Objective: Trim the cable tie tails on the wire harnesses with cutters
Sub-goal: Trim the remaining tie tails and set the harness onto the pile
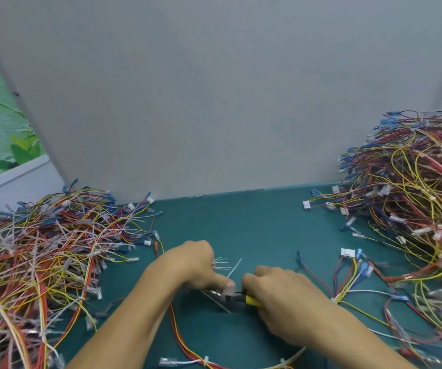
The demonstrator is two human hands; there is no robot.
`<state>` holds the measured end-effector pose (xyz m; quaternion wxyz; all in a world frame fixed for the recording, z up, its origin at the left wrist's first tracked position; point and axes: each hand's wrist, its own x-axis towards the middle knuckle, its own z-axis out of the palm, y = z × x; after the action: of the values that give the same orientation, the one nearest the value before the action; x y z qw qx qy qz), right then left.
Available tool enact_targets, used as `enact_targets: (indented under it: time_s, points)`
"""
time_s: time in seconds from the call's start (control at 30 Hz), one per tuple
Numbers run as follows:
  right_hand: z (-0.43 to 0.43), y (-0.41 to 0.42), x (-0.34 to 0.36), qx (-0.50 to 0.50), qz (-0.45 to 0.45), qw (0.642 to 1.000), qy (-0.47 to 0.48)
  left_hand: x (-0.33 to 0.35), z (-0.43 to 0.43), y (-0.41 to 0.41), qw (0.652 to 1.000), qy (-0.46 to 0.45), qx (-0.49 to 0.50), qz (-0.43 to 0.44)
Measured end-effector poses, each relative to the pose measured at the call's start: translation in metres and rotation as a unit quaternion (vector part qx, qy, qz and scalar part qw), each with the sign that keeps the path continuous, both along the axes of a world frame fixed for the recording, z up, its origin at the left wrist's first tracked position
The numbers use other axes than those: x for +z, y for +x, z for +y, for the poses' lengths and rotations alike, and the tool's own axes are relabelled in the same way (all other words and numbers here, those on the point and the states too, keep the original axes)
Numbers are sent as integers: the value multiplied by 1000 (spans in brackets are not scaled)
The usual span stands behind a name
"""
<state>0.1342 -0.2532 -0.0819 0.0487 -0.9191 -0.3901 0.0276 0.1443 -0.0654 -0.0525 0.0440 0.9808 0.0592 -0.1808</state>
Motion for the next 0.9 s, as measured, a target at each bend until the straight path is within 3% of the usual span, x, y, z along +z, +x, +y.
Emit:
enact_targets:
  time_s: [0.17,0.3,0.37,0.47,0.63,0.7,0.9]
  points:
    - [-1,3,6,9,-85,996,18,6,-3,4,999,-31,21,11]
    - [-4,4,14,45,-166,985,34,1,4,3,985,-165,41,3]
    - [-5,6,14,45,-143,988,35,-3,9,1,959,-271,62,-49]
    - [-11,12,12,30,-73,997,-5,-16,14,-7,887,-438,99,-106]
    - [-16,13,18,17,19,1000,-11,-43,22,-25,812,-552,131,-135]
    - [-18,16,21,-8,47,999,1,-44,23,-27,798,-576,123,-131]
    - [-12,11,15,-59,0,998,21,-42,21,-29,806,-567,93,-138]
